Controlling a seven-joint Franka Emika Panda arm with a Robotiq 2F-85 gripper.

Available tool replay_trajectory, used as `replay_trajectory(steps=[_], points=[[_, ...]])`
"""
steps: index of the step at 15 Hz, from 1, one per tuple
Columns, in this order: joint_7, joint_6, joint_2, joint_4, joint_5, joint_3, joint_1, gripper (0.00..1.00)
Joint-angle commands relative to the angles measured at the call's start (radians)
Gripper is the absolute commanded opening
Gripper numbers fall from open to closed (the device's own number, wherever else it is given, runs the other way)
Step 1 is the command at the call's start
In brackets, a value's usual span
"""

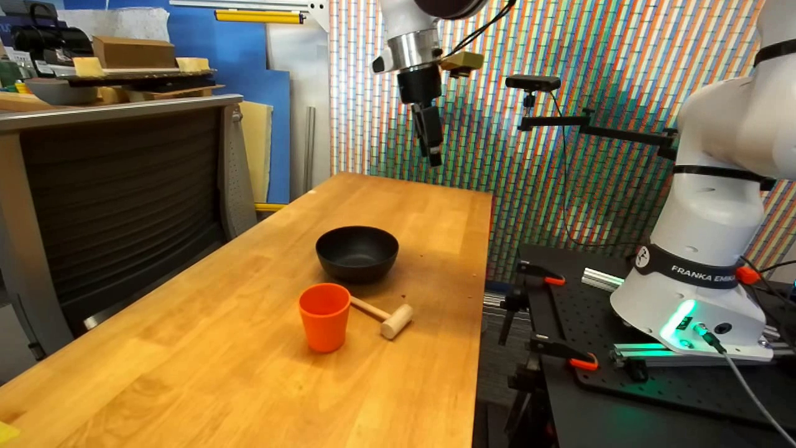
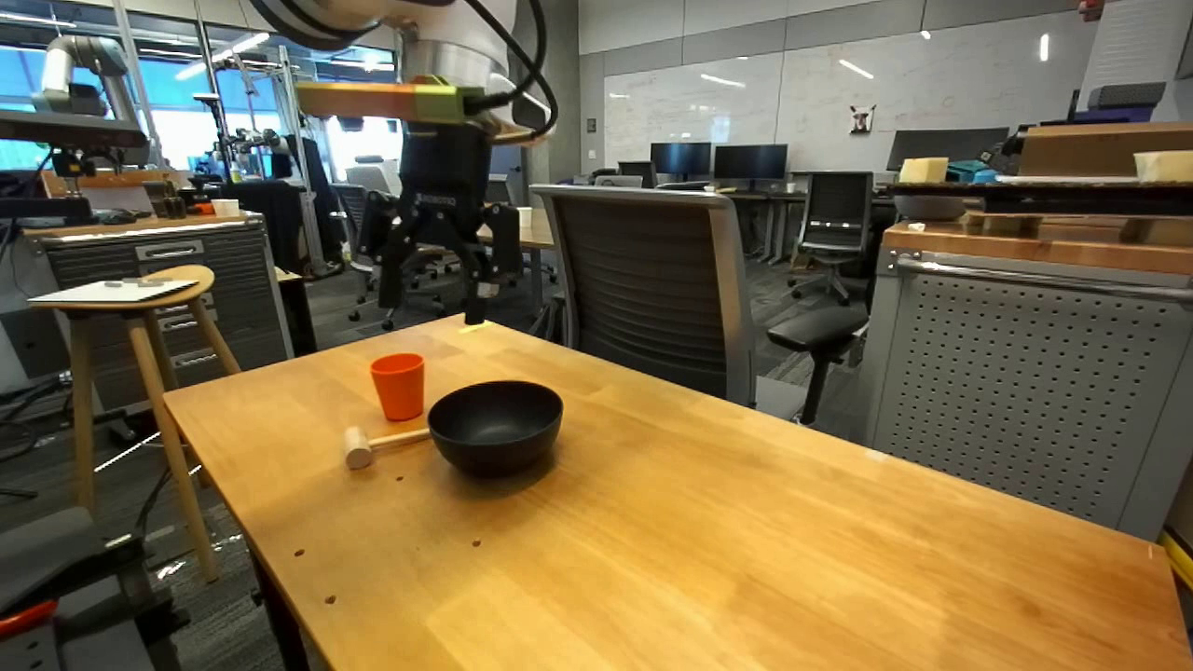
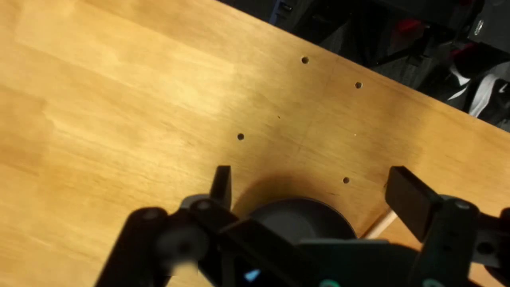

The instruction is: Put the cup in the bowl

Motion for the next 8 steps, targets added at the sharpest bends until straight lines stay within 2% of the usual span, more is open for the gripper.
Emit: replay_trajectory(steps=[1,5,8], points=[[-0.093,-0.048,0.235,0.224,0.006,0.089,0.016,1.0],[-0.128,-0.085,0.453,0.438,-0.035,0.191,0.035,1.0],[-0.141,-0.138,0.593,0.591,-0.064,0.24,0.058,1.0]])
